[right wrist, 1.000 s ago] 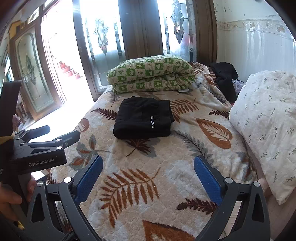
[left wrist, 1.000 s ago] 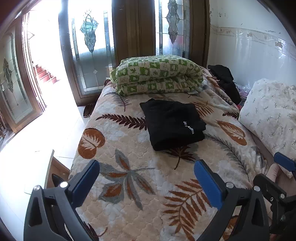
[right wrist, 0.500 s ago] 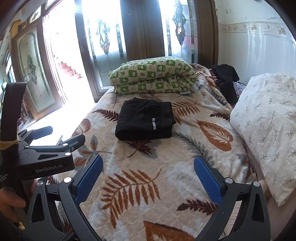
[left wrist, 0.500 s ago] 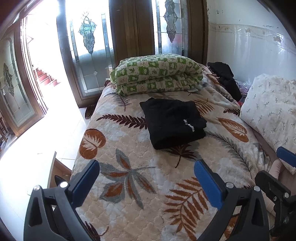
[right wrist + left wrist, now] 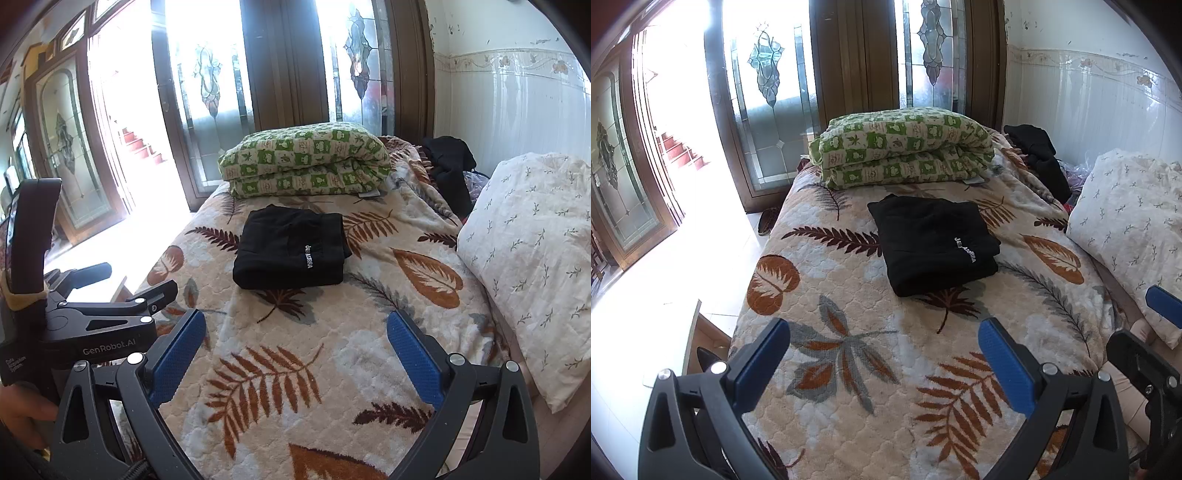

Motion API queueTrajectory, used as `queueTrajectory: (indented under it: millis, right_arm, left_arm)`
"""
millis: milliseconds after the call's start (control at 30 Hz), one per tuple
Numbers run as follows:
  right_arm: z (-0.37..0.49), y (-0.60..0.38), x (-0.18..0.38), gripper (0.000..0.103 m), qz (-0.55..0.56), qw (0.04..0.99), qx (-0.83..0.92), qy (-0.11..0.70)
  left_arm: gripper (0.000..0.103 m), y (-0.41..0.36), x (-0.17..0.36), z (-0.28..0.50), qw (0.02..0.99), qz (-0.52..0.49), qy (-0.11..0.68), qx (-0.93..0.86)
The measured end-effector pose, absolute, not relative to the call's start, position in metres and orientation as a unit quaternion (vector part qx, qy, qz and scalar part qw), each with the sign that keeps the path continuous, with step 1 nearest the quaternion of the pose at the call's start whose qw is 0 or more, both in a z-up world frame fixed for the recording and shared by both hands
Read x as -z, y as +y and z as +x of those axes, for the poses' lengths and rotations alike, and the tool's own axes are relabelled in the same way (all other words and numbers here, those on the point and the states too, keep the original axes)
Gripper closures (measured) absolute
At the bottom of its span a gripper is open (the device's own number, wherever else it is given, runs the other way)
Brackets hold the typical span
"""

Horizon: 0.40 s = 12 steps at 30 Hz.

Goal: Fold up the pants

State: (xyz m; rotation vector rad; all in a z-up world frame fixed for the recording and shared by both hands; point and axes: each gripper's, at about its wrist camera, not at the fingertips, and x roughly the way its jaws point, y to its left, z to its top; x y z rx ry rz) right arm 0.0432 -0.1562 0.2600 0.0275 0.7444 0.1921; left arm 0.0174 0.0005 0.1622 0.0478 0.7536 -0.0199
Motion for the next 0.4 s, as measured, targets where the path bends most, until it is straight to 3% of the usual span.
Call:
queueTrajectory:
  millis: [400]
  right_arm:
    - [0.0429,-0.1556,-0.2612,0.003,0.014,0.927,-0.092,0.363]
  left_arm:
    - [0.0,0.0008,-0.1627,0.0171,0.93,0.018,0.368,0.011]
